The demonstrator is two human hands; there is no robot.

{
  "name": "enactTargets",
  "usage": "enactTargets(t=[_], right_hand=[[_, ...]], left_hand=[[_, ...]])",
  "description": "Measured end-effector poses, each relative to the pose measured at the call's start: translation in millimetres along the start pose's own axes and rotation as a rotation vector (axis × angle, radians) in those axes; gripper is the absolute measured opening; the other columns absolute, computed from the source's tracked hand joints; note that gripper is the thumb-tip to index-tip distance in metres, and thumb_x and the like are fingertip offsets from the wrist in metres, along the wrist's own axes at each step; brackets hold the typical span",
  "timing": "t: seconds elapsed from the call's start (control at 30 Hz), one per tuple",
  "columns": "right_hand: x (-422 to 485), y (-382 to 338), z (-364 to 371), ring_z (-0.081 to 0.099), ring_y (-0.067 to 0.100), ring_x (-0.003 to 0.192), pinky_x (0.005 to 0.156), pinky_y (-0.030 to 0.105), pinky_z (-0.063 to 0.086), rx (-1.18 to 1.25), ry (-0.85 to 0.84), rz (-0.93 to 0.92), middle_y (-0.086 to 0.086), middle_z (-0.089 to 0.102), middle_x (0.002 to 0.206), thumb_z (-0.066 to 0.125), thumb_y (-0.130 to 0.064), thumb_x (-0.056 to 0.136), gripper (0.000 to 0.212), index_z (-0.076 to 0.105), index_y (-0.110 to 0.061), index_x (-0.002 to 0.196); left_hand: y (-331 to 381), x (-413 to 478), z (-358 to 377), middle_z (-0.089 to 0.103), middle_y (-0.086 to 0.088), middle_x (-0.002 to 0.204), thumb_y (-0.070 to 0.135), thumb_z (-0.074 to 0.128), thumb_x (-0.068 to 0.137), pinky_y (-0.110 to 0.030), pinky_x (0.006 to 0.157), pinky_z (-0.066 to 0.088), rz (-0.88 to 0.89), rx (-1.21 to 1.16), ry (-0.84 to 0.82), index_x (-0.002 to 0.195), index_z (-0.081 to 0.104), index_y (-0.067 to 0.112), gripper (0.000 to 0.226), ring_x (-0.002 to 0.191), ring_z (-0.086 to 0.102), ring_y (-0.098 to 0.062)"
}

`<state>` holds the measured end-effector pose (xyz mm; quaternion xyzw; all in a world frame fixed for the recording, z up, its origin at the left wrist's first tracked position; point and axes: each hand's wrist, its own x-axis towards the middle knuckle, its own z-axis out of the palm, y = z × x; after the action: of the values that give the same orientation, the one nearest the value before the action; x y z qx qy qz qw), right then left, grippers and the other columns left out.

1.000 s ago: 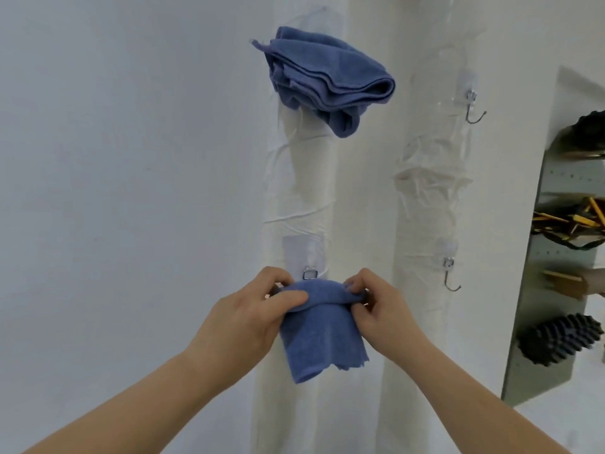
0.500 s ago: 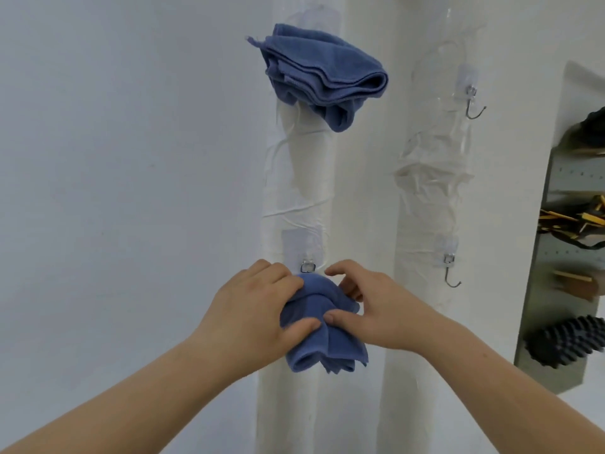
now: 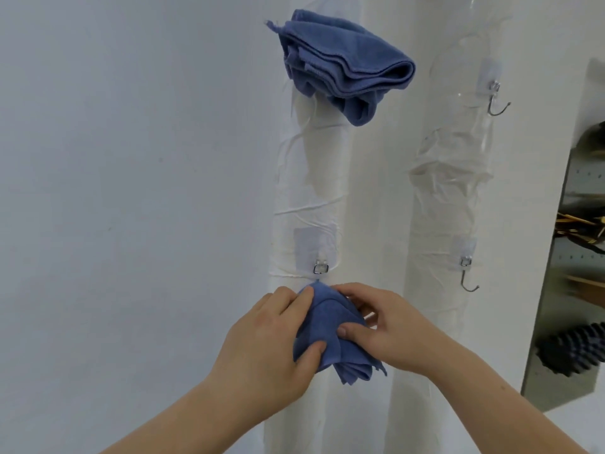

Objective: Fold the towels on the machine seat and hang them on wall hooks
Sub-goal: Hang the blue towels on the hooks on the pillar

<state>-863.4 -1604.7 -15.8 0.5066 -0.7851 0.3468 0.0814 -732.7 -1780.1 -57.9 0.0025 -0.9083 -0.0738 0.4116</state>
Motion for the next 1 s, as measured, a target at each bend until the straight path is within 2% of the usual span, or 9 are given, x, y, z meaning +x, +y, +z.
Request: enactTargets(t=[0.1,0.17,0.33,0.47,0.57,0.67,0.73,0.87,1.0], right_hand=[[-7,0,8,0.068,0.000,0.102,0.087,0.017,0.054,0.042,0.057,-0.002,-0.023,0.074,0.109,0.065,-0.014,0.091,0.052,0.061,-0.047,0.130],[-12,1,14,0.066,-0.002,0.109,0.094,0.023,0.054,0.027,0.101,-0.010,-0.024,0.071,0.117,0.065,-0.020,0.092,0.056,0.055,-0.047,0.141],[-26,-6,15,0.067,-0.001,0.108,0.093,0.027,0.056,0.000,0.143,-0.040,-0.027,0.070,0.117,0.071,-0.030,0.090,0.058,0.049,-0.049,0.141],[-25,-9,6,0.066,-0.001,0.109,0.089,0.024,0.058,0.073,0.067,-0.016,-0.026,0.064,0.124,0.083,-0.033,0.080,0.067,0.050,-0.058,0.134],[-17,-6,7,0.051,-0.003,0.119,0.090,0.018,0.052,-0.093,0.111,-0.051,-0.030,0.049,0.124,0.086,-0.046,0.072,0.074,0.052,-0.053,0.136],[-9,-6,11,0.046,-0.003,0.119,0.096,0.016,0.042,-0.171,0.171,-0.093,-0.030,0.047,0.119,0.082,-0.050,0.063,0.073,0.059,-0.045,0.132],[-5,-3,15,0.054,0.000,0.112,0.092,0.019,0.046,-0.114,0.200,-0.078,-0.026,0.054,0.113,0.083,-0.044,0.061,0.067,0.065,-0.043,0.125],[-6,4,24,0.064,0.004,0.099,0.080,0.018,0.052,0.074,0.263,-0.030,-0.015,0.065,0.103,0.092,-0.017,0.064,0.061,0.071,-0.038,0.117],[-7,2,27,0.066,-0.002,0.096,0.076,0.010,0.051,0.179,0.252,0.037,-0.015,0.070,0.104,0.092,-0.012,0.065,0.060,0.072,-0.036,0.116]], left_hand=[[-1,-2,4,0.056,0.017,0.106,0.051,0.047,0.085,-0.023,0.067,0.053,-0.021,0.017,0.022,0.142,0.053,0.025,0.063,0.089,0.055,-0.007],[-1,-4,6,0.058,0.019,0.107,0.049,0.050,0.086,-0.023,0.066,0.053,-0.032,-0.003,0.046,0.139,0.053,0.028,0.058,0.090,0.057,-0.007],[-1,-8,-3,0.057,0.023,0.120,0.056,0.043,0.086,-0.027,0.080,0.055,-0.034,-0.059,0.045,0.139,0.043,0.039,0.056,0.104,0.055,-0.003],[10,-3,-14,0.048,0.021,0.126,0.065,0.043,0.087,-0.022,0.086,0.050,0.002,-0.008,0.058,0.131,0.053,0.035,0.055,0.118,0.045,-0.004],[11,-1,-13,0.047,0.019,0.109,0.075,0.044,0.084,-0.017,0.078,0.043,0.010,0.039,0.037,0.121,0.055,0.035,0.056,0.104,0.044,-0.006],[1,-5,-4,0.051,0.015,0.101,0.061,0.050,0.084,-0.025,0.069,0.052,-0.003,0.056,0.024,0.125,0.056,0.030,0.052,0.092,0.049,-0.010],[-6,-8,4,0.053,0.013,0.100,0.050,0.052,0.085,-0.032,0.063,0.056,0.004,0.010,0.053,0.128,0.055,0.026,0.049,0.087,0.052,-0.012],[-9,-8,13,0.057,0.010,0.102,0.040,0.055,0.086,-0.032,0.058,0.056,0.022,-0.006,0.106,0.132,0.057,0.021,0.050,0.086,0.055,-0.013],[-11,-7,13,0.054,0.012,0.100,0.040,0.058,0.084,-0.031,0.063,0.056,0.008,-0.051,0.111,0.132,0.056,0.024,0.050,0.087,0.053,-0.012]])
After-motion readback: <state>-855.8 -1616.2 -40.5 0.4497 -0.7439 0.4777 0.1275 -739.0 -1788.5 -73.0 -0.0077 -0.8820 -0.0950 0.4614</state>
